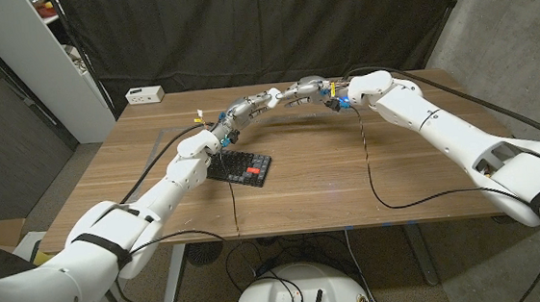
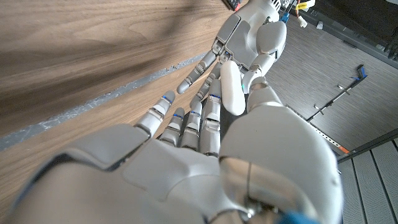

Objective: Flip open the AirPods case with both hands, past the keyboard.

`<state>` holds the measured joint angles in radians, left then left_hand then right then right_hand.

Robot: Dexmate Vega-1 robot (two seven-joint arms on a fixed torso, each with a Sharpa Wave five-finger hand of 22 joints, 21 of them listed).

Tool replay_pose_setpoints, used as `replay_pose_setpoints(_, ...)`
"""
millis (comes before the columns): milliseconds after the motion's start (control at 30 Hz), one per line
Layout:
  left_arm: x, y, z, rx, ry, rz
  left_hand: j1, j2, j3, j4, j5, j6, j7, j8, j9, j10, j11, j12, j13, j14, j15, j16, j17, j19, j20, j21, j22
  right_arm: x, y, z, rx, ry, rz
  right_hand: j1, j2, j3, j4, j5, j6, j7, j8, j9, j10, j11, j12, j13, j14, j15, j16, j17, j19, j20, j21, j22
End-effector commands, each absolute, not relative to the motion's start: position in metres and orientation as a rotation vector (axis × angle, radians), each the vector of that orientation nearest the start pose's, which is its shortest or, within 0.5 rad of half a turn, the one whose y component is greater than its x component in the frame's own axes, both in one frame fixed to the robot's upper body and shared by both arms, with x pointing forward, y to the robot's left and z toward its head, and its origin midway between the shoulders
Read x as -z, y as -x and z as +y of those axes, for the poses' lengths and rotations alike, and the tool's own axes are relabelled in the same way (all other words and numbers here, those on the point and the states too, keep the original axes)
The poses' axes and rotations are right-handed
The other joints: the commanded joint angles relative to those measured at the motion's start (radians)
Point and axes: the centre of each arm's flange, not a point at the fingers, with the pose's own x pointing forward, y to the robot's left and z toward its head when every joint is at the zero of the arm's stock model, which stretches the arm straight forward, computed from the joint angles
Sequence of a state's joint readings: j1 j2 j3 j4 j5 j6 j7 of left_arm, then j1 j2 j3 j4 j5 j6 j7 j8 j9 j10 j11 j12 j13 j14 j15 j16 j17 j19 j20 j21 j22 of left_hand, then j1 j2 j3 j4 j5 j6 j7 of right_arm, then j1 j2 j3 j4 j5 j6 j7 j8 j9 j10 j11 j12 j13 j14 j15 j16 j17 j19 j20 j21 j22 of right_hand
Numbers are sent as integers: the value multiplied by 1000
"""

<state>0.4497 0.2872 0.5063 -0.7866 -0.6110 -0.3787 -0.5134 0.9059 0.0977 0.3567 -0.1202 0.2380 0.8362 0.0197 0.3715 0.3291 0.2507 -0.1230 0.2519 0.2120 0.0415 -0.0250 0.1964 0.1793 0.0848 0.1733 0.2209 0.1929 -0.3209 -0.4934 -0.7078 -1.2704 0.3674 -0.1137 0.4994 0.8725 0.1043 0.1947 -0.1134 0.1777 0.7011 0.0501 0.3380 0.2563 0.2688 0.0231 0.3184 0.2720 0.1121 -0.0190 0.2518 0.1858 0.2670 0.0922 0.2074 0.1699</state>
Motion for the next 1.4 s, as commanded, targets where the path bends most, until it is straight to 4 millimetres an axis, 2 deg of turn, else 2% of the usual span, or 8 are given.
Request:
replay_pose_setpoints(33,-30,-701,192,576,-102,-626,16,7,-6,0,7,121,-125,-3,1,18,-1,10,2,19,4,8,5,11,1,9,6,-107,-664,-119,-716,612,-412,13,5,4,-13,2,30,-3,15,12,28,-4,9,6,31,0,8,3,22,-2,5,2)
replay_pose_setpoints(433,-28,-702,189,574,-98,-625,18,10,-14,2,12,123,-128,-8,-1,29,1,13,4,30,0,10,5,18,1,12,7,-102,-667,-113,-718,593,-414,44,20,18,-33,4,81,-29,45,43,72,-17,20,12,74,-24,14,4,47,-19,4,3)
replay_pose_setpoints(700,-23,-704,188,588,-60,-610,20,12,-18,3,14,126,-123,-10,-1,33,-2,15,5,34,-1,9,5,19,1,13,8,-99,-668,-113,-703,579,-428,116,62,60,-53,17,100,-58,67,80,99,-53,23,20,102,-61,18,8,48,-43,-4,3)
replay_pose_setpoints(867,-20,-706,187,611,-26,-592,21,13,-21,4,16,125,-118,-11,1,33,2,15,6,36,-1,9,5,20,0,14,8,-98,-669,-115,-692,573,-443,177,75,93,-60,25,108,-76,80,105,114,-78,25,27,114,-81,22,13,49,-54,-6,3)
replay_pose_setpoints(967,-18,-708,185,629,-3,-573,22,15,-23,4,16,125,-117,-11,2,31,5,14,7,36,-2,8,5,20,0,14,8,-98,-670,-115,-688,571,-452,189,76,100,-59,26,110,-76,83,111,118,-87,25,29,122,-91,26,15,50,-56,-7,3)
replay_pose_setpoints(1100,-15,-711,182,656,40,-544,21,20,-25,7,16,125,-106,-11,5,30,12,13,8,35,-2,7,5,19,-1,14,9,-98,-671,-116,-683,570,-464,203,76,106,-59,27,110,-82,85,119,124,-96,27,32,125,-99,28,17,49,-59,-7,3)
replay_pose_setpoints(1200,-13,-713,181,684,92,-519,22,31,-26,10,13,126,-81,-10,10,31,21,14,9,33,-1,4,5,17,-2,15,10,-97,-671,-116,-674,573,-478,210,74,109,-59,27,109,-88,86,123,125,-102,27,34,126,-101,29,18,49,-60,-8,3)
replay_pose_setpoints(1400,-5,-717,176,740,218,-462,45,55,-17,-3,-5,129,-52,-5,26,37,41,15,12,41,4,2,0,19,0,17,12,-97,-671,-117,-646,597,-514,227,71,114,-55,25,112,-105,91,134,133,-117,29,39,137,-115,36,22,49,-64,-8,3)
